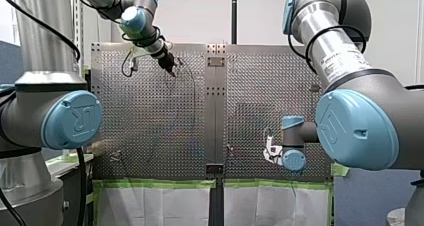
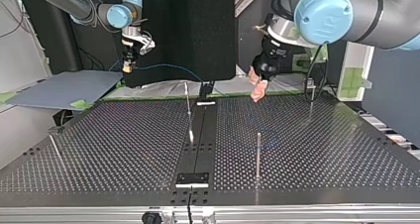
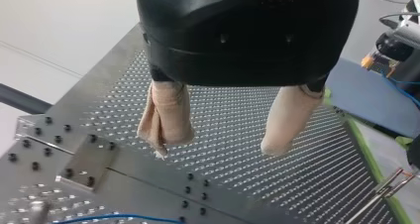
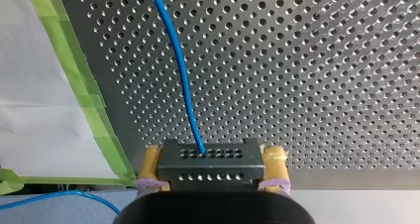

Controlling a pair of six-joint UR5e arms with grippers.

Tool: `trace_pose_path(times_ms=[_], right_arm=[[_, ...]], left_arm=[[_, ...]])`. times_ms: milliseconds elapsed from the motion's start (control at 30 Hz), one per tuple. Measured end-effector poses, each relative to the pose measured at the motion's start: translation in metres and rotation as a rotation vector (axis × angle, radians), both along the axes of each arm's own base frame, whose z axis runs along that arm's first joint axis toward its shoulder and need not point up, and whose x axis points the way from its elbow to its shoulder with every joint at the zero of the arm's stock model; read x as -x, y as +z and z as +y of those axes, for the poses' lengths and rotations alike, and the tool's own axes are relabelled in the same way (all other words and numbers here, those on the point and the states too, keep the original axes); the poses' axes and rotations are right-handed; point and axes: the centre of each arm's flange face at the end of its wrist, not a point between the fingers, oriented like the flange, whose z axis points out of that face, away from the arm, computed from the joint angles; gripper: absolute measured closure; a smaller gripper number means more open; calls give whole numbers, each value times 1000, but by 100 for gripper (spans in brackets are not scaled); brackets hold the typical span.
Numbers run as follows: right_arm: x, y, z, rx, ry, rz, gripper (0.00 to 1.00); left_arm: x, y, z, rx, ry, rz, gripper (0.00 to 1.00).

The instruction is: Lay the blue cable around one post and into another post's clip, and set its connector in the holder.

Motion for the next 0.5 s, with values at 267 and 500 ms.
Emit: trace_pose_path(times_ms=[267,500], right_arm=[[0,0,0,-4,0,2,82],[0,-1,1,-12,1,5,82]], left_arm=[[6,-36,-9,5,-29,22,0],[14,-79,-20,7,-61,62,0]])
